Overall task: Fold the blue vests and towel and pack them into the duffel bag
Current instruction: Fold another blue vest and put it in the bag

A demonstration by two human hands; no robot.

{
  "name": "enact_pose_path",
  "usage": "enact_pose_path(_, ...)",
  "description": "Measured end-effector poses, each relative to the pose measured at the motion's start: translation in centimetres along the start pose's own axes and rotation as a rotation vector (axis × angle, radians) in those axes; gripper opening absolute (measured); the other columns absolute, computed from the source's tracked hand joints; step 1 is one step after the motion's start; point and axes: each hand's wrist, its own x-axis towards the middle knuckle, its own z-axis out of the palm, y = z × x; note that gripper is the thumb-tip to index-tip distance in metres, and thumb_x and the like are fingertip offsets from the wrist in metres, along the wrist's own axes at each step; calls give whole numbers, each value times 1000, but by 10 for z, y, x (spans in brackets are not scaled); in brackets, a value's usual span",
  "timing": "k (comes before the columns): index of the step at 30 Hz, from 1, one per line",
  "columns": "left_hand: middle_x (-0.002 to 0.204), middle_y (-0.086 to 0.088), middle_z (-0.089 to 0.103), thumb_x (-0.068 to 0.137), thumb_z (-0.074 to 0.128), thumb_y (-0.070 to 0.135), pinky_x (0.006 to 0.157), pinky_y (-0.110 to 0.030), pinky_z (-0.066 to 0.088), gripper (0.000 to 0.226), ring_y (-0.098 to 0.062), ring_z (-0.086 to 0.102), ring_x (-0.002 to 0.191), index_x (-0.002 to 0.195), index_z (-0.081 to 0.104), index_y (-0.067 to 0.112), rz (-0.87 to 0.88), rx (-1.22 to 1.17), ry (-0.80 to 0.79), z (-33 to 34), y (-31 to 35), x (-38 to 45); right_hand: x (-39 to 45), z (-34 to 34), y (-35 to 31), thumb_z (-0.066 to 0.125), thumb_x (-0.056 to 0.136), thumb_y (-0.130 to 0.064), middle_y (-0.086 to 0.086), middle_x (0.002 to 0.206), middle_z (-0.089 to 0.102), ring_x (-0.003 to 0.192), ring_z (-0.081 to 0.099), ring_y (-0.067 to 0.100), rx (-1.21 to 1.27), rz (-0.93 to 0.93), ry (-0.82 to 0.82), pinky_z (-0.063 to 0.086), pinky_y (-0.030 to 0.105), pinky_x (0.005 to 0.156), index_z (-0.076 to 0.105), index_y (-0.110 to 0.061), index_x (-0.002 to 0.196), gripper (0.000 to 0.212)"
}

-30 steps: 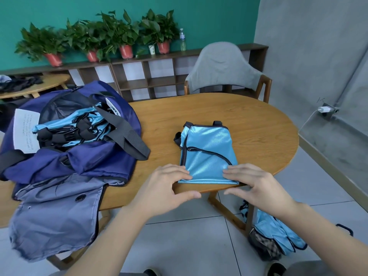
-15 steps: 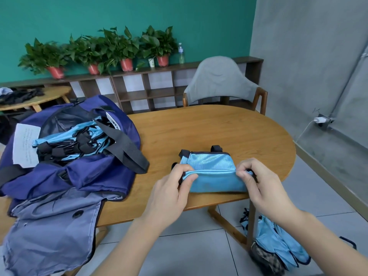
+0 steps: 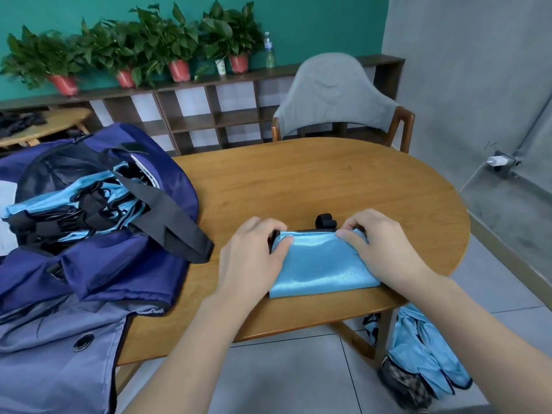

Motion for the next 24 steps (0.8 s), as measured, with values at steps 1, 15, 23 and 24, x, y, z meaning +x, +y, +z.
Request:
enact_pose_path(1,101,18,55,92,70,34,86,-32,44,15,-7,51,99,107,69,37,58,-21,-19,3,-3,3,3,2,1,63,97,-38,-8,101,61,92,57,11,-15,20,-22,48,33,82,65,-24,92,15)
enact_pose_path(15,103,18,61,97,50,56,82,-33,47,27,-9,61,94,102,73,43,30,92,-244,-2,6,1,-4,-6,-2,63,93,-50,-9,104,56,94,57,12,-56,127,246,52,35,80,62,-24,111,31)
enact_pose_path(23,54,-4,54,99,33,62,64,-36,50,61,-23,55,66,80,74,21,-94,201,-238,-12,33,-17,-27,4,-29,56,83,-74,-18,92,58,94,61,14,-152,287,-38,51,38,82,51,-32,126,60)
enact_pose_path(24,53,-4,52,99,39,61,61,-35,48,57,-22,53,64,76,71,20,-91,205,-222,-10,34,-19,-27,4,-32,58,82,-74,-19,93,58,95,61,14,-146,299,-55,51,38,83,51,-32,128,63)
